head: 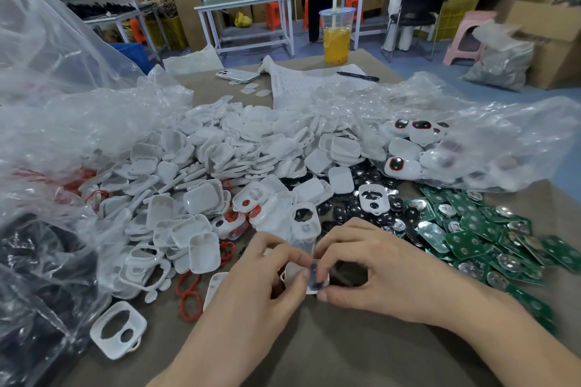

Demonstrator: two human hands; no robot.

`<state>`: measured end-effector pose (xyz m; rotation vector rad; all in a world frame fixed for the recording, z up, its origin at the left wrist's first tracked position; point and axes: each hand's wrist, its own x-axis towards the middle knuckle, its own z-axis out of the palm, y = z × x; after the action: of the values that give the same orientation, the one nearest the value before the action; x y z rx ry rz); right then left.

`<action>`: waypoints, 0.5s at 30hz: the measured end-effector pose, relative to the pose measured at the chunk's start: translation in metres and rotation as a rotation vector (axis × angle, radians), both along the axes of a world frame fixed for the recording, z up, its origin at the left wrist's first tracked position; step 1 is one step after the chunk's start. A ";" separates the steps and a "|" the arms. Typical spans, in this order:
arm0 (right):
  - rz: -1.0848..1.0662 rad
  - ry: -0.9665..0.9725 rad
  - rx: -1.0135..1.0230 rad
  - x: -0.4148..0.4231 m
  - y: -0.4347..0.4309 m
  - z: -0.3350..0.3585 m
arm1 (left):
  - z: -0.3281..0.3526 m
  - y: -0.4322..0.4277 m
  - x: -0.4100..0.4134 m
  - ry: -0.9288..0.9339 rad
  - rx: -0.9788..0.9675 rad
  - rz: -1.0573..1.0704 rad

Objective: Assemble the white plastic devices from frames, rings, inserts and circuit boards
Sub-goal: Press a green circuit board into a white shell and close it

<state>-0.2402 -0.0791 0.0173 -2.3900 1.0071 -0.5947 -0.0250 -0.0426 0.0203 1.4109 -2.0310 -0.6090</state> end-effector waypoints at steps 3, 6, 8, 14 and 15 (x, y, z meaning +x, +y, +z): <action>-0.007 0.003 0.018 0.000 -0.001 -0.001 | 0.001 0.004 0.009 -0.111 -0.187 0.006; -0.007 0.011 0.027 -0.001 -0.002 -0.001 | 0.002 0.008 0.019 -0.231 -0.385 -0.087; -0.009 0.011 0.039 -0.002 -0.002 -0.001 | 0.001 0.007 0.024 -0.264 -0.381 -0.136; -0.020 0.001 0.035 -0.002 -0.002 -0.003 | 0.002 0.006 0.021 -0.264 -0.308 -0.167; -0.023 0.005 0.029 -0.003 -0.002 -0.003 | 0.002 0.006 0.021 -0.256 -0.303 -0.170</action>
<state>-0.2427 -0.0814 0.0145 -2.3587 1.0394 -0.5789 -0.0045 -0.0362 0.0225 1.1925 -2.3446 -0.1799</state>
